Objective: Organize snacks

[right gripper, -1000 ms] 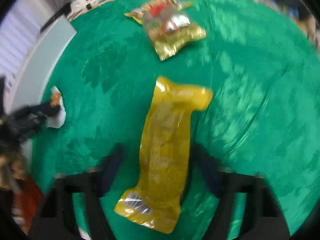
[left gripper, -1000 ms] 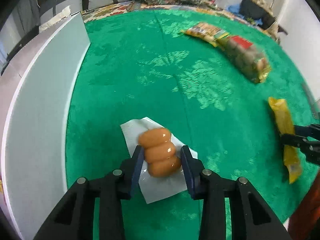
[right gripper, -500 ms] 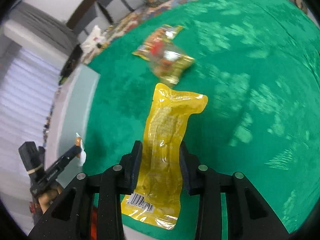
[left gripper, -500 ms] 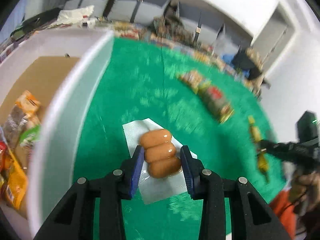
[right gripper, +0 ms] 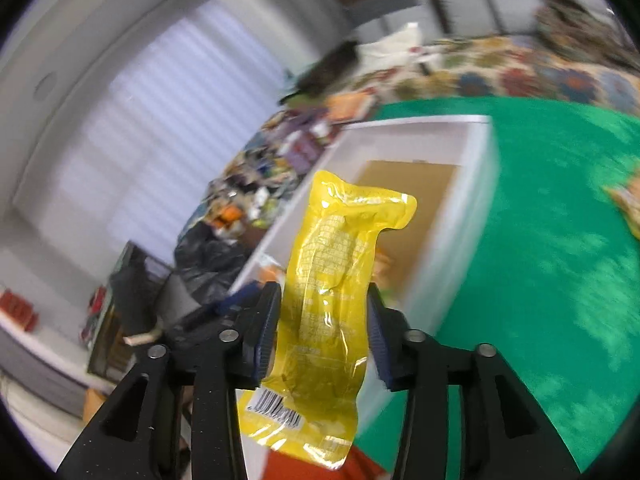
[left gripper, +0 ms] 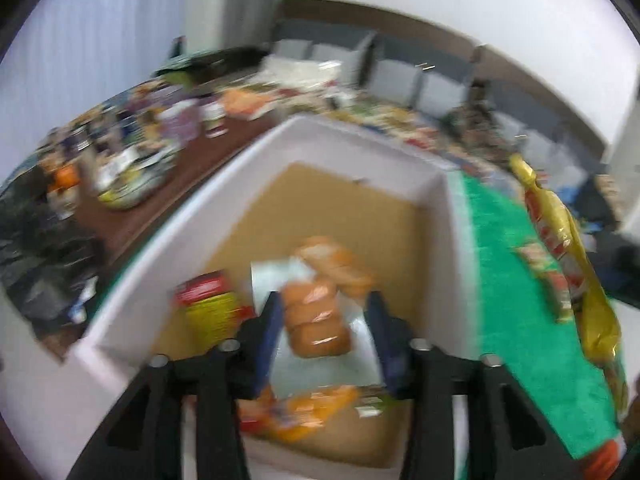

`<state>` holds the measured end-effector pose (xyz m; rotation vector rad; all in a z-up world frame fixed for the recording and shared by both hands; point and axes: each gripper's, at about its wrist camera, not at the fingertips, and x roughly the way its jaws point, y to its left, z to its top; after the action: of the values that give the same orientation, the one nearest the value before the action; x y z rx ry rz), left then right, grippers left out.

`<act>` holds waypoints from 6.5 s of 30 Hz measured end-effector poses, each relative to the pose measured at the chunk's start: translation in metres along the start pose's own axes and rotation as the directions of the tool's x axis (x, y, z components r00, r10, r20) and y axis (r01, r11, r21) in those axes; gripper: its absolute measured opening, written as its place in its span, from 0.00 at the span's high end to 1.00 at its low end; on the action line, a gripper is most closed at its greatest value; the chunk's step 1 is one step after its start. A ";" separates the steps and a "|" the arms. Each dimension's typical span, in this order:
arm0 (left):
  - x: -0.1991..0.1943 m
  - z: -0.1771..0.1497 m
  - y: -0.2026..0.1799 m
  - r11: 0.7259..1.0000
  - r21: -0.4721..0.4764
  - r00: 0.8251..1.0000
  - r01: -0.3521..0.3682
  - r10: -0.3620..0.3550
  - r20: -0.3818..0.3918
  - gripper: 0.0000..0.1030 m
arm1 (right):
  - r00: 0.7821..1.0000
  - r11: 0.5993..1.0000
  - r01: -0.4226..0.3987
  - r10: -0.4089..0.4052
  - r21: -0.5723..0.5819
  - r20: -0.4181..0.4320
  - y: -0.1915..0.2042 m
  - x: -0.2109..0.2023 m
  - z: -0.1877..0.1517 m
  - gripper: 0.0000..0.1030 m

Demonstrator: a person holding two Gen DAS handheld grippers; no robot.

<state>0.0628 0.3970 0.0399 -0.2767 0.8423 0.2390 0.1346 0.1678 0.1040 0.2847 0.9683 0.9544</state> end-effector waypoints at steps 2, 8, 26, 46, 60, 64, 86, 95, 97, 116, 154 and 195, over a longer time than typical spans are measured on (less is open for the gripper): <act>0.006 -0.008 0.019 0.997 -0.022 0.997 -0.071 0.071 -0.010 0.28 | 1.000 1.000 0.013 -0.014 -0.019 -0.021 0.010 0.024 -0.001 0.36; 0.003 -0.039 0.039 0.993 -0.106 0.998 -0.057 0.057 -0.003 0.25 | 0.994 0.994 0.108 -0.109 -0.014 -0.019 -0.030 0.015 -0.027 0.36; 0.063 -0.111 -0.281 0.885 0.318 0.935 0.341 -0.282 -0.217 0.05 | 0.582 0.583 0.805 -0.812 0.108 0.041 -0.325 -0.201 -0.189 0.25; 0.164 -0.117 -0.318 0.906 0.388 0.983 0.171 -0.127 -0.135 0.00 | 0.603 0.601 0.783 -0.796 0.160 0.041 -0.328 -0.203 -0.188 0.18; 0.163 -0.117 -0.318 0.906 0.388 0.983 0.170 -0.127 -0.136 0.00 | 0.605 0.602 0.782 -0.795 0.162 0.040 -0.327 -0.203 -0.188 0.18; 0.164 -0.117 -0.318 0.906 0.388 0.983 0.170 -0.126 -0.136 0.00 | 0.605 0.602 0.782 -0.795 0.162 0.040 -0.327 -0.203 -0.189 0.18; 0.163 -0.116 -0.318 0.906 0.388 0.983 0.170 -0.126 -0.137 0.00 | 0.605 0.603 0.781 -0.795 0.162 0.038 -0.326 -0.204 -0.188 0.18; 0.164 -0.116 -0.318 0.906 0.387 0.982 0.171 -0.126 -0.137 0.00 | 0.605 0.602 0.782 -0.795 0.162 0.037 -0.326 -0.205 -0.188 0.18; 0.163 -0.116 -0.318 0.906 0.387 0.982 0.170 -0.126 -0.137 0.00 | 0.605 0.603 0.781 -0.795 0.162 0.037 -0.325 -0.205 -0.188 0.18; 0.163 -0.116 -0.318 0.906 0.387 0.982 0.170 -0.126 -0.137 0.00 | 0.655 0.654 0.728 -0.752 -0.205 -0.073 -0.314 -0.084 -0.021 0.19; 0.164 -0.117 -0.318 0.906 0.387 0.983 0.169 -0.125 -0.138 0.00 | 0.604 0.601 0.783 -0.796 0.162 0.036 -0.354 -0.247 -0.185 0.19; 0.300 0.028 -0.501 0.822 0.470 0.924 0.321 -0.162 -0.347 0.44 | 0.603 0.600 0.783 -0.797 0.163 0.035 -0.358 -0.243 -0.183 0.18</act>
<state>0.4332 -0.0344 -0.0970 0.0978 1.1204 -0.2860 0.1356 -0.2671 -0.0743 -0.0145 0.9233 0.0342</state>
